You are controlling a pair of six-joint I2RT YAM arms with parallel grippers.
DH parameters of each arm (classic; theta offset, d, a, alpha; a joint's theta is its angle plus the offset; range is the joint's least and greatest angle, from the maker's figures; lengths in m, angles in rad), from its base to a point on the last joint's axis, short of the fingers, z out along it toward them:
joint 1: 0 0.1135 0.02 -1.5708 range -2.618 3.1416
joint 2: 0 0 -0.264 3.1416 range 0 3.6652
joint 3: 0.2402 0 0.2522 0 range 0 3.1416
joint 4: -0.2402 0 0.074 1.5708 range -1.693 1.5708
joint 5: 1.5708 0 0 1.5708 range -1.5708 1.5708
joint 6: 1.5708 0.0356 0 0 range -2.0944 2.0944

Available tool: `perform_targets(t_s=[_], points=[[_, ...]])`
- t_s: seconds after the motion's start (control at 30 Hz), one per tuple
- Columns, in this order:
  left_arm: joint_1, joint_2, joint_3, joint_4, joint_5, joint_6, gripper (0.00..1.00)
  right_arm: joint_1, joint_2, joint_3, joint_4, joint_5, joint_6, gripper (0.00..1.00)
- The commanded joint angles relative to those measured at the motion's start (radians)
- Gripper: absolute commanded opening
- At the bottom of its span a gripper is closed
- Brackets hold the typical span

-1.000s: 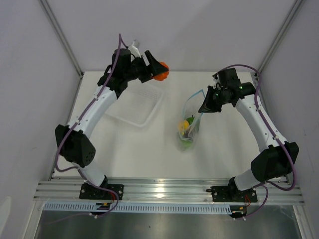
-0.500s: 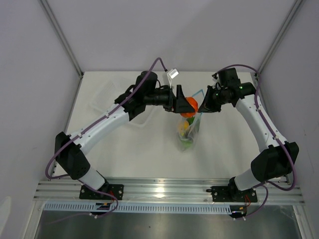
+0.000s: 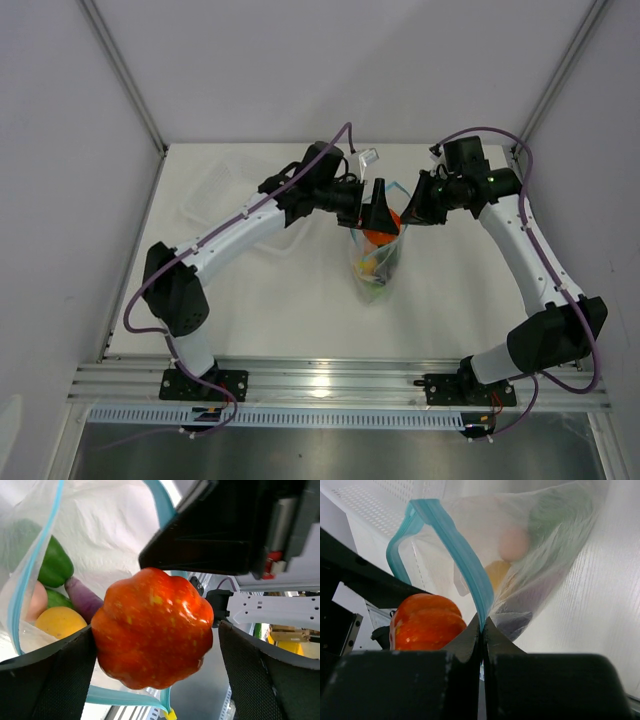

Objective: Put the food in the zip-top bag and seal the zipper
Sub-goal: Place the fake vegetable in the zipper food storage bag, then zip the zipper food storage bag at the center of the board.

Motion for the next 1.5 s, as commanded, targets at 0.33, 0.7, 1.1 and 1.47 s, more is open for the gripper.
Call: perform_targets(t_s=[0.33, 0.7, 1.1, 1.47], points=[[0.006, -0.070, 0.151, -0.094, -0.212, 0.126, 0.99, -0.010, -0.030, -0.004, 0.009, -0.017, -0.037, 0.00], [0.028, -0.007, 0.275, -0.292, -0.390, 0.208, 0.99, -0.010, -0.023, 0.000, -0.003, -0.053, -0.049, 0.00], [0.039, 0.236, 0.451, -0.430, -0.335, 0.260, 1.00, -0.004, -0.003, 0.016, -0.014, -0.100, -0.076, 0.00], [0.080, 0.158, 0.262, -0.334, -0.218, 0.179, 0.50, -0.002, 0.069, 0.109, -0.031, -0.090, -0.112, 0.01]])
